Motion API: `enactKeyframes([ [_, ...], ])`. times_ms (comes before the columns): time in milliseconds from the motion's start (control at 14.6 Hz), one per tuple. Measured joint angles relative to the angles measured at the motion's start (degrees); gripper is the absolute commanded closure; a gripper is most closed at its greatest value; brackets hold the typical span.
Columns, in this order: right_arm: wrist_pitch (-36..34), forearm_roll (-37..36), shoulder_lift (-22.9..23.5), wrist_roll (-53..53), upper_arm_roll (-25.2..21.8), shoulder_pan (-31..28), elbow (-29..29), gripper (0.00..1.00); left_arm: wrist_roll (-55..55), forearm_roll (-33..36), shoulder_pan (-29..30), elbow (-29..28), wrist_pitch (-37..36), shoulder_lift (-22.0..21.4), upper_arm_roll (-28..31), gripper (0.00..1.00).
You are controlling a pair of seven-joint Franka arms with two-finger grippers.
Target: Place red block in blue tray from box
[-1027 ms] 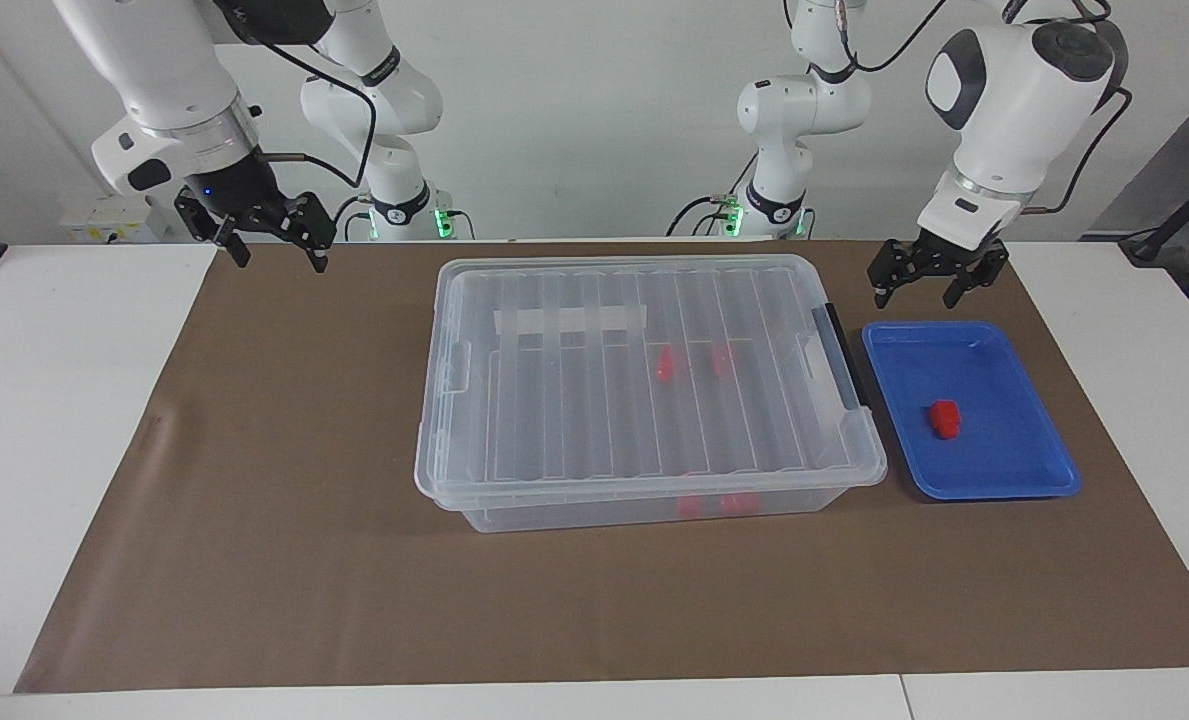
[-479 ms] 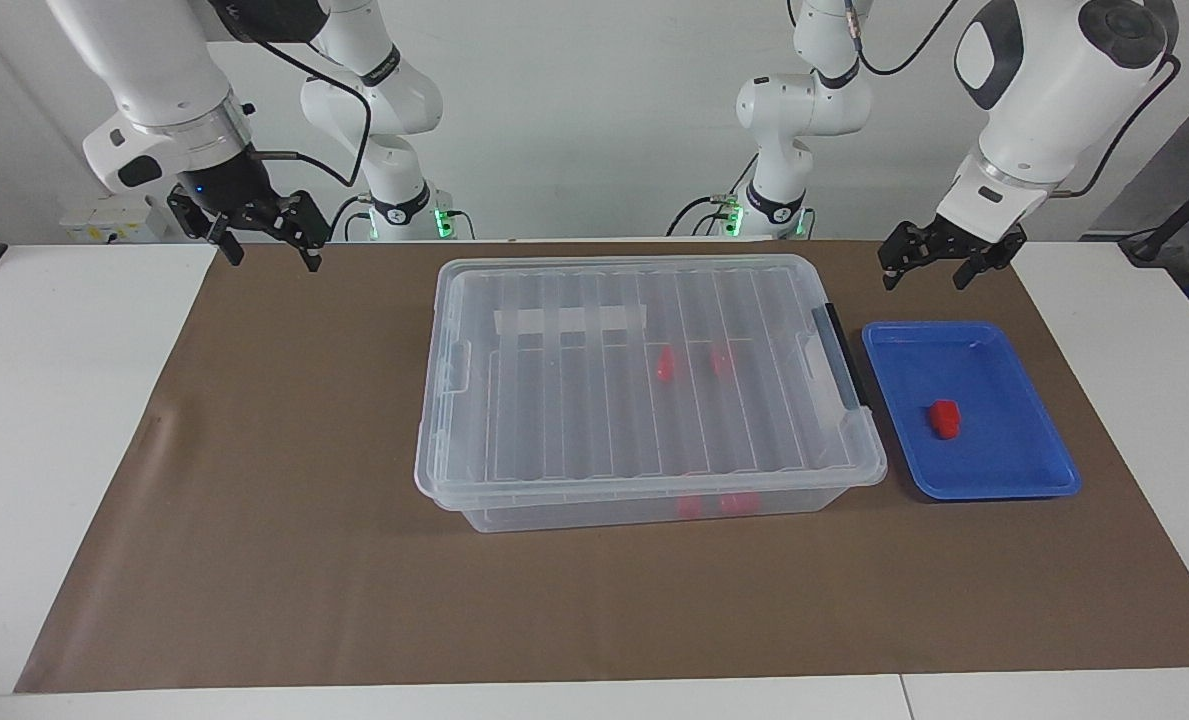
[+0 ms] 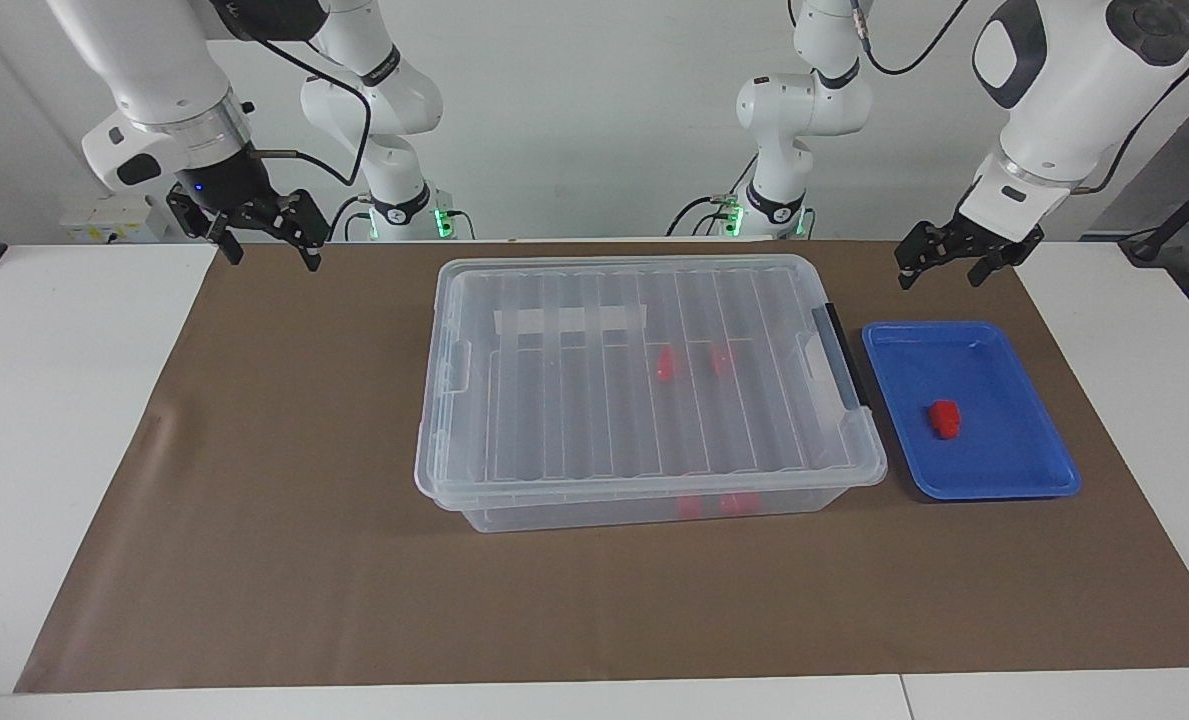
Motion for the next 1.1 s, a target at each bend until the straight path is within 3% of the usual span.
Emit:
enactKeyframes([
  [342, -0.12, 0.0, -0.02, 0.0, -1.19, 0.51, 0.32, 0.0, 0.04, 0.0, -0.15, 0.57, -2.74, -0.44, -0.61, 0.0],
  [753, -2.29, 0.0, -0.02, 0.0, -7.16, 5.76, 0.35, 0.0, 0.02, 0.0, -1.36, 0.63, -2.74, -1.65, -0.63, 0.0],
  [1096, -2.44, 0.0, -0.08, 0.0, -7.5, 5.37, 0.35, 0.0, 0.0, 0.0, -1.48, 0.63, -2.74, -1.65, 0.01, 0.0],
])
